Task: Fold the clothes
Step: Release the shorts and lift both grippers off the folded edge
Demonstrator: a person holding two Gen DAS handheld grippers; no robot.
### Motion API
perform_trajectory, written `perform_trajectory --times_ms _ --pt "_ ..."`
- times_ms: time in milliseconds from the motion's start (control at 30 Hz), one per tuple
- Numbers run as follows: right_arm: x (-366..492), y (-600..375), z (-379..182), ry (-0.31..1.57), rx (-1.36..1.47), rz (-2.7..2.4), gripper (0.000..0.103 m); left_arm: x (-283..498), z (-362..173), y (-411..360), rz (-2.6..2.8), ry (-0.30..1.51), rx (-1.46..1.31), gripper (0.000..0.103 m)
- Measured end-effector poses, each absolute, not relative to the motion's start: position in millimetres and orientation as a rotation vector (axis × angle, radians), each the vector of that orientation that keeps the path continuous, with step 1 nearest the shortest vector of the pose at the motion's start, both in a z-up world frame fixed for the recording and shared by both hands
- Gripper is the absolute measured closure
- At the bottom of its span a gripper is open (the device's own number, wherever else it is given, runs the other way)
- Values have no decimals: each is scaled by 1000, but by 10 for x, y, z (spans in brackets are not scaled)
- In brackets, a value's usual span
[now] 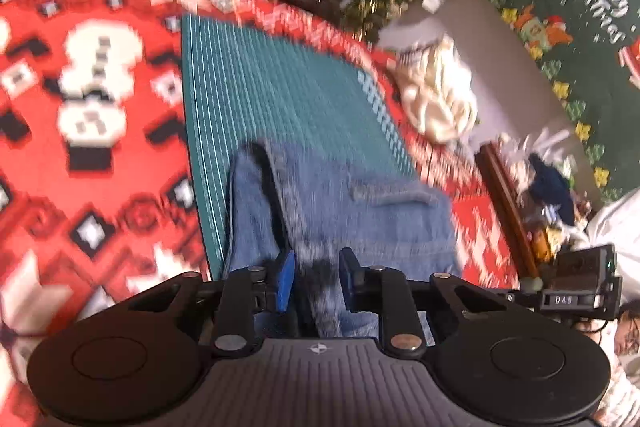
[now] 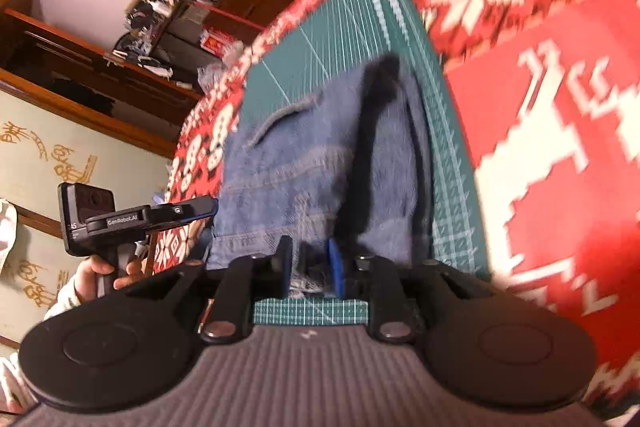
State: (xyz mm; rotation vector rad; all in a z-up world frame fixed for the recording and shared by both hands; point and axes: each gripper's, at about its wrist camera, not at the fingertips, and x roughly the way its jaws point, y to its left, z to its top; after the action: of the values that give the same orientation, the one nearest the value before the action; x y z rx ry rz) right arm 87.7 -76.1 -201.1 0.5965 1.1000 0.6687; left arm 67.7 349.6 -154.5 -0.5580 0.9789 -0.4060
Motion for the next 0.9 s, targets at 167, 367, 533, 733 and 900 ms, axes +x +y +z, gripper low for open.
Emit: perform_trajectory --times_ms 167,367,533,733,900 --pt "1115 -835 -1674 972 513 588 79 929 -1333 3435 -421 894 -517 93" --pt "1567 -551 -1788 898 509 584 89 1293 -1548 3195 -452 891 -502 98" --pt "1680 -497 -2118 943 527 553 103 1306 -1845 3398 -423 915 -552 100" --pt "1588 -607 -2170 949 475 521 103 1158 -1803 3494 -414 906 -555 100" --pt "1319 -788 -1992 969 459 478 92 811 -1593 3602 -382 910 -493 91"
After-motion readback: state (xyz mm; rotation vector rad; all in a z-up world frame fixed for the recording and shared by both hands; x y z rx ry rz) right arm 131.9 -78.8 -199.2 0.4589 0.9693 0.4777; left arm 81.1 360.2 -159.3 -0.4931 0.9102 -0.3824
